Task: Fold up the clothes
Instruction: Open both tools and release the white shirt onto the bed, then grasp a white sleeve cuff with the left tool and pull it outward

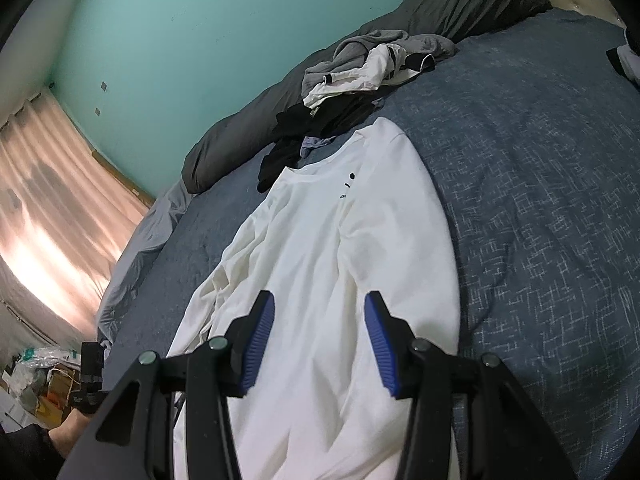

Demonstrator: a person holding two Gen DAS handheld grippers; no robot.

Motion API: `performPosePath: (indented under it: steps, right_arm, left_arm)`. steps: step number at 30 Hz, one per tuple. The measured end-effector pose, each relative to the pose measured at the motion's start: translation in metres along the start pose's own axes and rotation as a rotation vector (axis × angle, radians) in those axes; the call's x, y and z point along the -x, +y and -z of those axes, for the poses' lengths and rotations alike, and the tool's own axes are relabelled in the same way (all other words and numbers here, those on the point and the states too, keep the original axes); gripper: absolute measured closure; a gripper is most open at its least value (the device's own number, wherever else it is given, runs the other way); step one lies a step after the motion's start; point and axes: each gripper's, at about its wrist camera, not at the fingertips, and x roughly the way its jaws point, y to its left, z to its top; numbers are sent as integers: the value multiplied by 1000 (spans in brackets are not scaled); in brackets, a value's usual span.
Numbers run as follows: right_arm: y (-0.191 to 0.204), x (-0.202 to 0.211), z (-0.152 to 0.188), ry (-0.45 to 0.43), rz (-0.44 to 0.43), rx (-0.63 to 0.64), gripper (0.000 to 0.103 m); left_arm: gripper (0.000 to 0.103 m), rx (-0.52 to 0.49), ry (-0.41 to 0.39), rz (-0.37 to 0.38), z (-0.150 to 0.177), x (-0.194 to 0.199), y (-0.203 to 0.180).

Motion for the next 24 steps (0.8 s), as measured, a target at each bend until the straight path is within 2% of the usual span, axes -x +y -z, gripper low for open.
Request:
performPosePath:
  steps: [4,8,12,15,20,24]
  right_arm:
    - [-2,0,-1,1,-4,-13,56]
    - [-2,0,-1,1,-6,-16,56]
    - [-3,1,-1,-1,-7,-22,56]
    - [-5,0,-1,-2,-10,-32,56]
    - [-5,-2,0,7,-7,-36,56]
    - [-6,-2,0,7,-6,-36,56]
  left_arm:
    - [98,-32,-40,8,-8,18,-11]
    - [98,-98,-90,-55,-22,43,-22]
    - [98,-160,-152,-200,-50,80,-18]
    - [98,-170,-188,-293,-69,96,-17]
    - [98,-306,-132,-311,-66,76,-44]
    - [98,-292,-63,-231,-56,36,-53]
